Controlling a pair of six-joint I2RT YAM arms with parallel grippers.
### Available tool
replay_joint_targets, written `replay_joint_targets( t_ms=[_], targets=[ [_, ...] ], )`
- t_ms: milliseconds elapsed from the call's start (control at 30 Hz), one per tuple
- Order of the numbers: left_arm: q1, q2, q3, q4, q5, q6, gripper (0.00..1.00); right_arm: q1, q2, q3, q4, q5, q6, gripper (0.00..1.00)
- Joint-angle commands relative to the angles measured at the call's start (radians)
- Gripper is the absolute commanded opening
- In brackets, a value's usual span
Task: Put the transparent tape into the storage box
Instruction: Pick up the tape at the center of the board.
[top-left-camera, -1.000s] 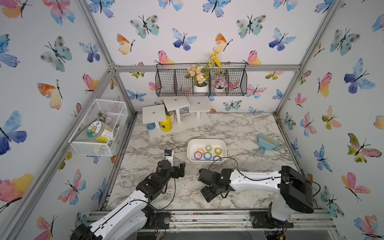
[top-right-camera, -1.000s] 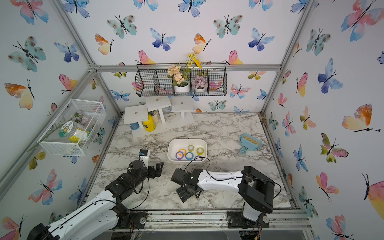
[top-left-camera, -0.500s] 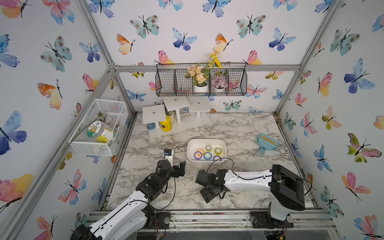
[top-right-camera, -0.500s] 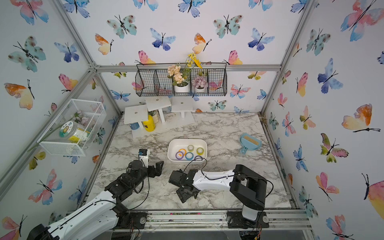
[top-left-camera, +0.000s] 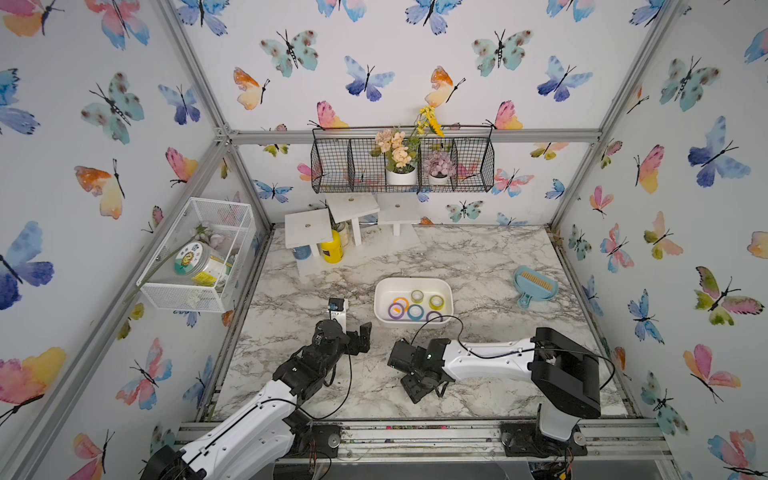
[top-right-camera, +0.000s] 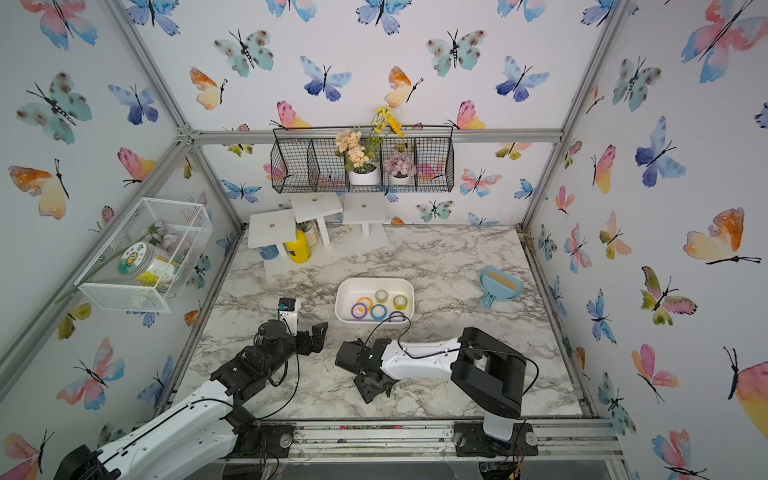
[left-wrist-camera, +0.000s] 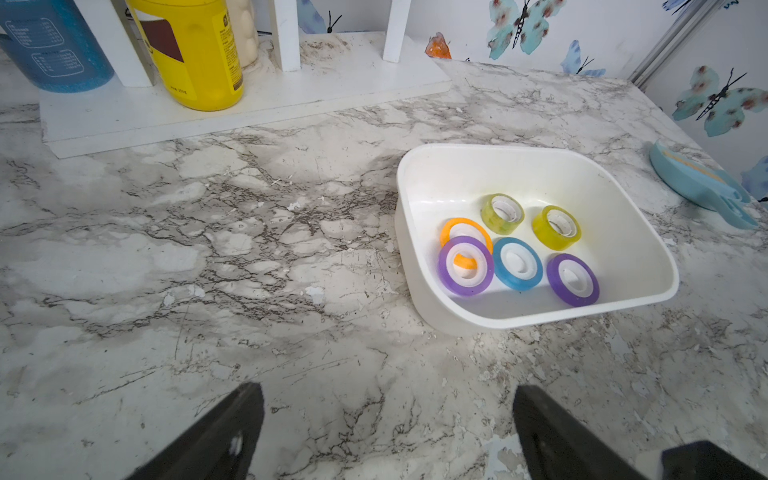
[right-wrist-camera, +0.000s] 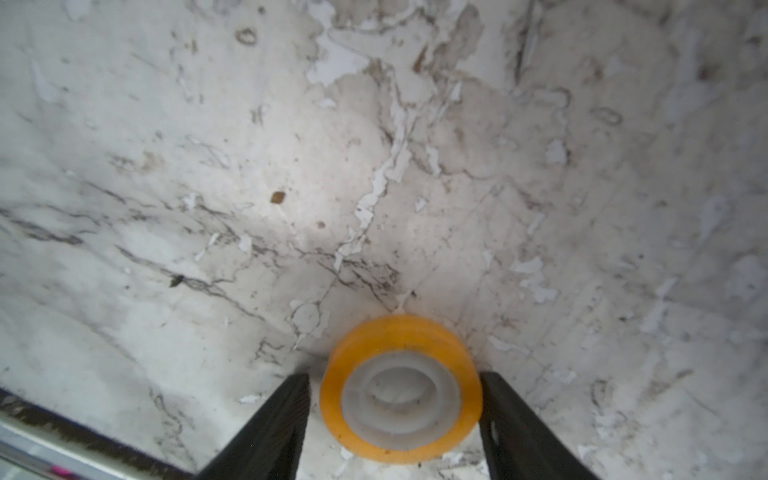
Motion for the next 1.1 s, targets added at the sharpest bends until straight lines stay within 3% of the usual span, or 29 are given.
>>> replay_joint_targets(
  t_ms=[0,100,533,800,1067],
  targets=[
    [0.006,0.005,0.006,0.016,0.01,0.008,0.99,-0.006,0.023,0.009,-0.026,0.031,0.008,0.63],
    [0.006,0.007,0.006,0.015,0.008,0.006,0.99,-0.008,0.022,0.008,-0.026,0.03,0.01,0.57],
    [0.007,0.011,0.006,0.015,0.008,0.006,0.99,-0.069,-0.085,0.043,-0.099,0.0,-0.04,0.54],
    [0.006,0.011,0.006,0.015,0.008,0.006,0.99,-0.249,-0.169,0.121,-0.165,-0.019,-0.181,0.54],
    [0.007,0.016,0.009,0.015,0.01,0.006,0.99,-0.404,-0.088,0.304,-0.206,-0.007,-0.326,0.54]
  ],
)
